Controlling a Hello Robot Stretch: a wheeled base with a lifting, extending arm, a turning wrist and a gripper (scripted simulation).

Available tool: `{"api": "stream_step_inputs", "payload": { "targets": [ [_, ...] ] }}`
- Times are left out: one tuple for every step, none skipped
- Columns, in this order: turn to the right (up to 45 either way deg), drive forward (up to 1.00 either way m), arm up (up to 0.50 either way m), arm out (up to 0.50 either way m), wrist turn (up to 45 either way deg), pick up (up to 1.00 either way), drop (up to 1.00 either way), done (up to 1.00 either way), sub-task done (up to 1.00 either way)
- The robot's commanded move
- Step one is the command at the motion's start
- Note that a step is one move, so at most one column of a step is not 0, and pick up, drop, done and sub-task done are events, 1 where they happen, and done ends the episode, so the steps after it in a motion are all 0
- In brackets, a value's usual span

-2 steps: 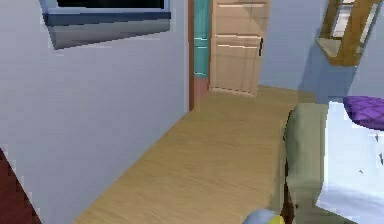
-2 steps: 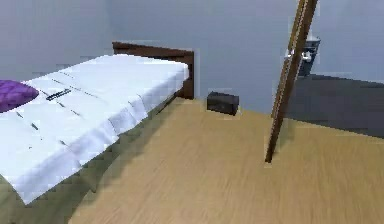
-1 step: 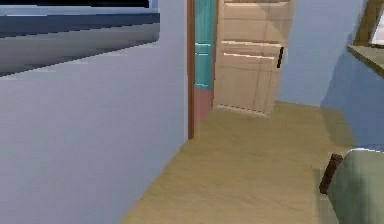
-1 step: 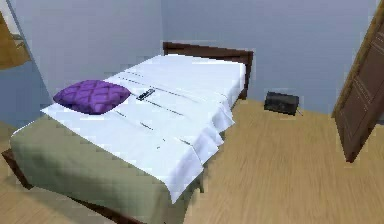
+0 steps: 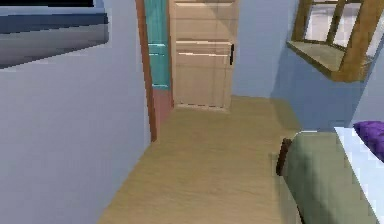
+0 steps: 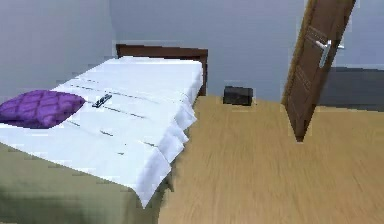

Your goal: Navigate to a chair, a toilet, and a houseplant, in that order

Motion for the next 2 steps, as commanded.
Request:
{"api": "stream_step_inputs", "payload": {
  "targets": [
    [0.0,1.0,0.0,0.0,0.0,0.0,0.0,0.0,0.0],
    [0.0,1.0,0.0,0.0,0.0,0.0,0.0,0.0,0.0]
  ]
}}
